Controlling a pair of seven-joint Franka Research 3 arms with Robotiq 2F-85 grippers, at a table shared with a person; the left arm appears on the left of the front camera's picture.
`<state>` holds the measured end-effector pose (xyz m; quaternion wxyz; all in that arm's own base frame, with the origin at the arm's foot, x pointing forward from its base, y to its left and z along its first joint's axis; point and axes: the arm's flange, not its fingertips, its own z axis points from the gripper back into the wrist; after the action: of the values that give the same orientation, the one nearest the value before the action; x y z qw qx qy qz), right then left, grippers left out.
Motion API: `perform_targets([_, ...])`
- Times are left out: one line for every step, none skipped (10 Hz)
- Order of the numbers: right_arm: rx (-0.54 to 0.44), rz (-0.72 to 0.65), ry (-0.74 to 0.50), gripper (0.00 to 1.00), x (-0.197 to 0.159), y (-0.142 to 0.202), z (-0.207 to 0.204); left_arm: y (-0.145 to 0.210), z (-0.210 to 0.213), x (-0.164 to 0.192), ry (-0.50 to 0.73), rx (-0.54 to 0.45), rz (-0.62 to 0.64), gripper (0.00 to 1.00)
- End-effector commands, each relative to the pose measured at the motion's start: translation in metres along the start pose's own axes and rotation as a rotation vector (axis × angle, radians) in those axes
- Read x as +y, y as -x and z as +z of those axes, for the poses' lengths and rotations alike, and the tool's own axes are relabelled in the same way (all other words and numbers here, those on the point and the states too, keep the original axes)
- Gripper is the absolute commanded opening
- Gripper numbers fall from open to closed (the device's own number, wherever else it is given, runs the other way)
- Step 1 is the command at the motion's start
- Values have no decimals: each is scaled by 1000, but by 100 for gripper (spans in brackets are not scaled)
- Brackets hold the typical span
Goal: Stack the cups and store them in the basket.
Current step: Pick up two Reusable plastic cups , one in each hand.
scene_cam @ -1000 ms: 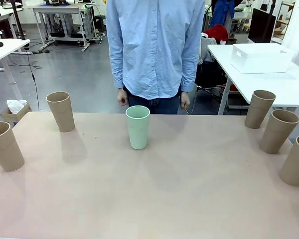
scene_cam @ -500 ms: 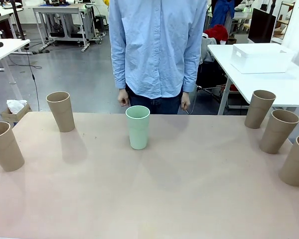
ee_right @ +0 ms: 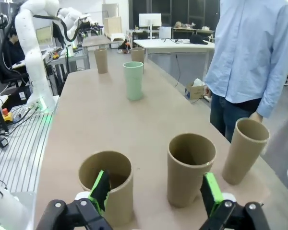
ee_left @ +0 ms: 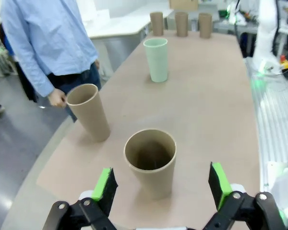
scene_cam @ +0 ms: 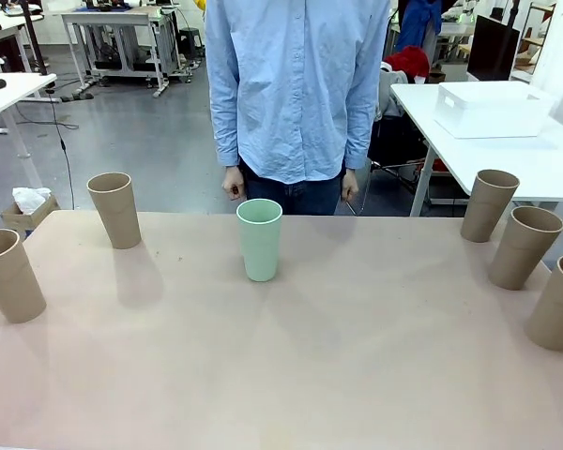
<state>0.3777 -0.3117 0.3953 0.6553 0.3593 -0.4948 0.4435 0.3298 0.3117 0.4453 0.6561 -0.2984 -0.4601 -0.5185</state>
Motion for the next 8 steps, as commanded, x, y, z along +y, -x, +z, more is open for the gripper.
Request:
perform_targets([-55,25,-29,100,-11,29,5,29,12,16,13,-83,-44,100])
perform_targets([-82,10,-65,100,-10,48,6,46,11,19,16,-95,-32,100])
perform_targets([-95,10,-75,100,-11,58,7,56,6,24,25,-111,-22,100])
perform_targets([-119,16,-83,100,-7,58,-1,59,-3,25,13,-136,3,100])
perform_targets([-70,-21,-42,100,-5,61,-5,55,2,11,10,-83,-11,100])
perform_targets([-70,-21,-42,100,-5,61,-5,55,2,11,10,-83,-11,100])
perform_targets([-70,-21,-42,100,-5,61,-5,55,2,11,10,-83,-11,100])
perform_targets([-70,-21,-42,100,-5,61,-5,55,2,11,10,-83,-11,100])
